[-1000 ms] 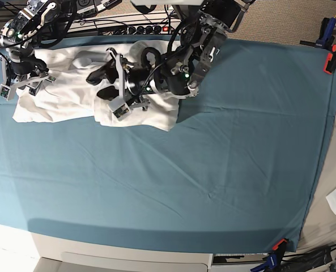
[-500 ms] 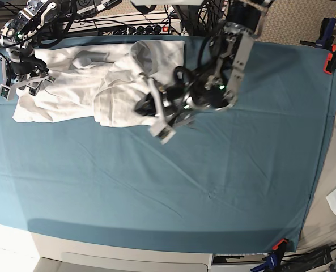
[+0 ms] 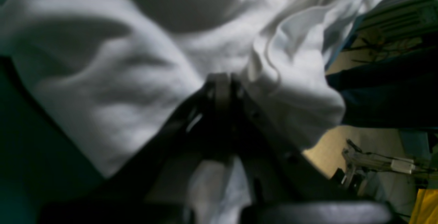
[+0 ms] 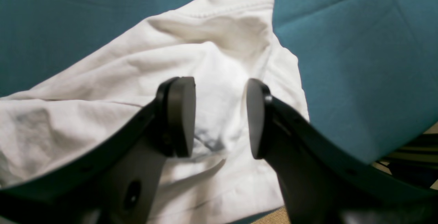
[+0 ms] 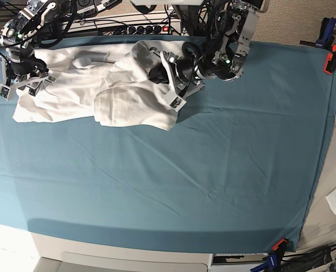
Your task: Fold the T-shirt properly
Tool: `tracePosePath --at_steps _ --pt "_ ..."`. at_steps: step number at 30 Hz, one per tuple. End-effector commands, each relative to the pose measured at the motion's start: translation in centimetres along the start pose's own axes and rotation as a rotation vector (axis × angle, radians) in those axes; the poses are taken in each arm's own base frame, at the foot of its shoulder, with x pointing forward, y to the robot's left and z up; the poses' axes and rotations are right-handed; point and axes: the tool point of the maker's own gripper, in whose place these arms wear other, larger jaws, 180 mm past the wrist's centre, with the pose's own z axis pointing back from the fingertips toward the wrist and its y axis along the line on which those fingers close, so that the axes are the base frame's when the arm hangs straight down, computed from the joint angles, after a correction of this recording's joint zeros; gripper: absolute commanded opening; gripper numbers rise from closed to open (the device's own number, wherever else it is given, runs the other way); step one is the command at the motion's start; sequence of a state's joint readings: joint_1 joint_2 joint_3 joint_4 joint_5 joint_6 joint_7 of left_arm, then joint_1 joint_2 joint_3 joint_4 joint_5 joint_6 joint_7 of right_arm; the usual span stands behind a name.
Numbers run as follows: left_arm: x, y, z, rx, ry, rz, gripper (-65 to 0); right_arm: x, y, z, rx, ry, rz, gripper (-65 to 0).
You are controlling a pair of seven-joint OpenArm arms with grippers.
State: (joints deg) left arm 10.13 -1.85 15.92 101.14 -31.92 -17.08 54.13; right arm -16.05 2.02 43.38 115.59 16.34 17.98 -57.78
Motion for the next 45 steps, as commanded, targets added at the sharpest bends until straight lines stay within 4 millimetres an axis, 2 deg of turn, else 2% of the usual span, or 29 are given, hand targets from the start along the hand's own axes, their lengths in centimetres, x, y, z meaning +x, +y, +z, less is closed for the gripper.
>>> tracePosePath --at_steps 1,5,9,14,16,18,21,23,26,28,32,34,35,37,39,40,41,43,45 --pt "1.7 -1.1 0.0 -0.032 -0.059 -0.002 -65.0 1.5 -0.2 0.3 -0.002 -0.055 0.012 -40.3" --pt "2.6 -3.4 -0.7 -0.099 -0.088 0.017 -65.0 1.5 -0.2 0.3 -0.003 -0.054 0.012 -40.3" --pt "2.4 -7.9 -1.7 -0.226 -0.075 0.008 -65.0 1.4 -0.2 0.3 -0.003 -0.054 0.012 -40.3" --pt "0.9 -13.4 -2.3 -0.383 -0.033 -0.108 -65.0 1.4 -0.2 0.3 -0.003 -0.053 0.013 -40.3" --pt "0.7 -15.1 -2.0 -0.451 -0.036 -0.177 -65.0 1.4 -0.2 0.3 -0.003 -0.053 0.014 -40.3" --pt "1.1 -16.0 -1.6 -0.504 -0.054 -0.225 -65.0 1.4 0.0 0.3 0.005 -0.052 0.025 -40.3" --pt "2.2 -14.6 -1.5 -0.475 -0.07 -0.244 -65.0 1.6 -0.2 0.3 0.005 -0.05 0.087 -40.2" --pt "3.1 -12.7 -1.3 -0.428 -0.086 -0.237 -65.0 2.5 -1.7 0.4 -0.041 -0.052 0.142 -40.0" --pt "3.6 -9.2 -0.6 -0.351 -0.092 -0.21 -65.0 4.8 -5.3 1.0 -0.153 -0.073 0.243 -33.6" --pt "3.4 -7.1 0.2 -0.318 -0.091 -0.192 -65.0 7.3 -8.2 2.2 -0.251 -0.141 0.303 -30.2" --pt "2.6 -4.0 1.7 -0.271 -0.077 -0.197 -65.0 12.4 -14.9 6.2 -0.496 -0.27 0.306 -30.0" --pt "2.3 -3.1 2.2 -0.259 -0.065 -0.189 -65.0 14.0 -17.3 7.7 -0.558 -0.295 0.297 -30.0" --pt "2.1 -2.8 2.3 -0.253 -0.056 -0.19 -65.0 14.5 -18.4 7.8 -0.565 -0.294 0.283 -30.0" --pt "1.8 -2.6 2.4 -0.252 -0.047 -0.198 -65.0 14.5 -20.6 6.9 -0.547 -0.264 0.225 -30.0" --pt "1.7 -3.0 2.6 -0.273 -0.052 -0.205 -62.7 13.7 -22.6 4.9 -0.477 -0.214 0.111 -30.0" --pt "1.7 -3.2 2.6 -0.287 -0.056 -0.211 -60.9 13.3 -23.0 3.5 -0.405 -0.177 0.052 -30.0" --pt "1.7 -3.5 2.7 -0.302 -0.06 -0.214 -59.5 12.8 -22.8 2.1 -0.309 -0.137 -0.004 -30.0" --pt "1.6 -3.9 2.7 -0.315 -0.06 -0.218 -58.0 12.3 -21.0 -0.1 -0.07 -0.064 -0.103 -30.0" --pt "1.4 -4.1 2.6 -0.322 -0.057 -0.218 -58.0 12.7 -18.7 -0.8 0.181 -0.019 -0.173 -30.0"
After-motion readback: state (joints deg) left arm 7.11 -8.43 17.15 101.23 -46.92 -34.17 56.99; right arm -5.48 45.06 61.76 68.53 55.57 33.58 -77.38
